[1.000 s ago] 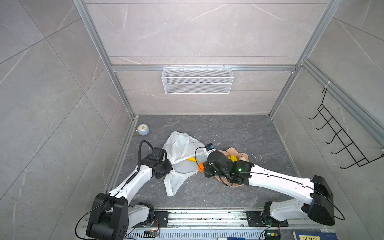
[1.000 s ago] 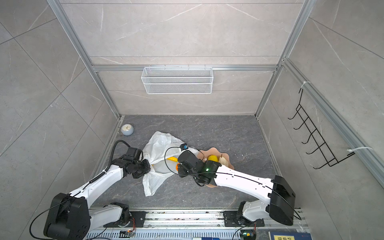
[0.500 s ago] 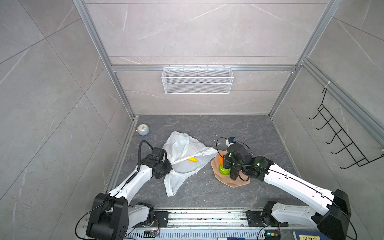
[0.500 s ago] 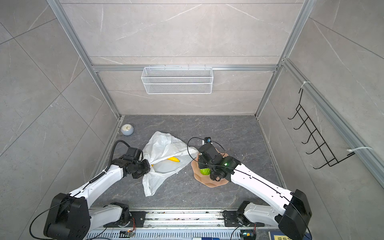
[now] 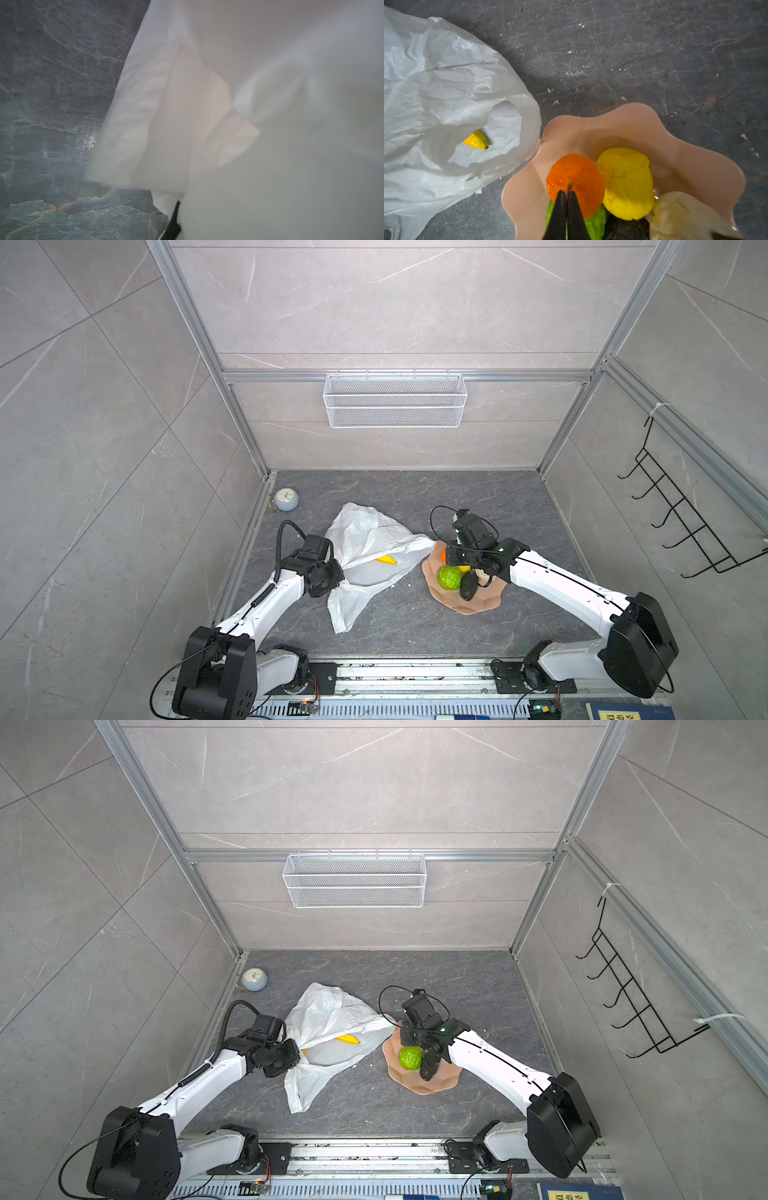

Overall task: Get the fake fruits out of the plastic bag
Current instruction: 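Lift the orange out of the bag and carry it over the pink bowl, then lower the orange into the bowl and open the right gripper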

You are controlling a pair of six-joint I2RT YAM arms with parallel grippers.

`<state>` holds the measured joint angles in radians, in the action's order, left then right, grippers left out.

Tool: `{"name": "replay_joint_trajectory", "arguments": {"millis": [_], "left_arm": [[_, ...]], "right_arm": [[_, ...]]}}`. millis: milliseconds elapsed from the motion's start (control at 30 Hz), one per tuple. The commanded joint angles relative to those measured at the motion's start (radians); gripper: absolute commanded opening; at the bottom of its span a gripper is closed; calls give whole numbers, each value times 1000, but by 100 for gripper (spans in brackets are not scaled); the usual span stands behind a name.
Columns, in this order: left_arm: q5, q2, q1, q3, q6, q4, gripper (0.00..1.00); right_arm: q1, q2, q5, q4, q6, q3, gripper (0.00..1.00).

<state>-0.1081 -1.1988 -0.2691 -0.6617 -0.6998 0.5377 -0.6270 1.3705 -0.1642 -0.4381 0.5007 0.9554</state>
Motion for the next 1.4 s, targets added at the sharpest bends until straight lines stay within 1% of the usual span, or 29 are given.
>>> {"name": "replay_joint_trajectory", "arguments": {"millis": [0, 267, 433, 533, 633, 833, 1067, 1133, 1200, 1300, 1367], "left_arm": [[0, 23, -4, -14, -2, 13, 8], [-4, 24, -5, -10, -3, 6, 8], [-5, 32, -5, -9, -3, 8, 8], [-5, 33, -5, -8, -3, 8, 8], [-5, 30, -5, -11, -3, 7, 8], [-7, 30, -5, -17, -3, 6, 8], [-5, 32, -5, -25, 0, 15, 8], [-5, 32, -4, -30, 0, 19, 8], [-6, 33, -5, -35, 2, 19, 8], [-7, 31, -5, -46, 0, 18, 8], [-5, 27, -4, -57, 2, 24, 8]], "right_arm": [[4, 29, -1, 41, -11, 29, 0], [13, 92, -26, 89, -13, 19, 0], [13, 91, -45, 119, -8, -18, 0], [13, 74, -36, 125, -6, -36, 6], [13, 61, -28, 128, -10, -46, 16], [13, 35, -26, 115, -11, -46, 28], [2, -28, -30, 58, -7, -26, 34], [-20, -68, -19, 55, -5, -24, 35], [-73, -102, -30, 51, -17, -19, 36], [-201, -109, -75, 53, -54, 9, 37], [-279, -90, -77, 75, -76, 23, 37]]}}
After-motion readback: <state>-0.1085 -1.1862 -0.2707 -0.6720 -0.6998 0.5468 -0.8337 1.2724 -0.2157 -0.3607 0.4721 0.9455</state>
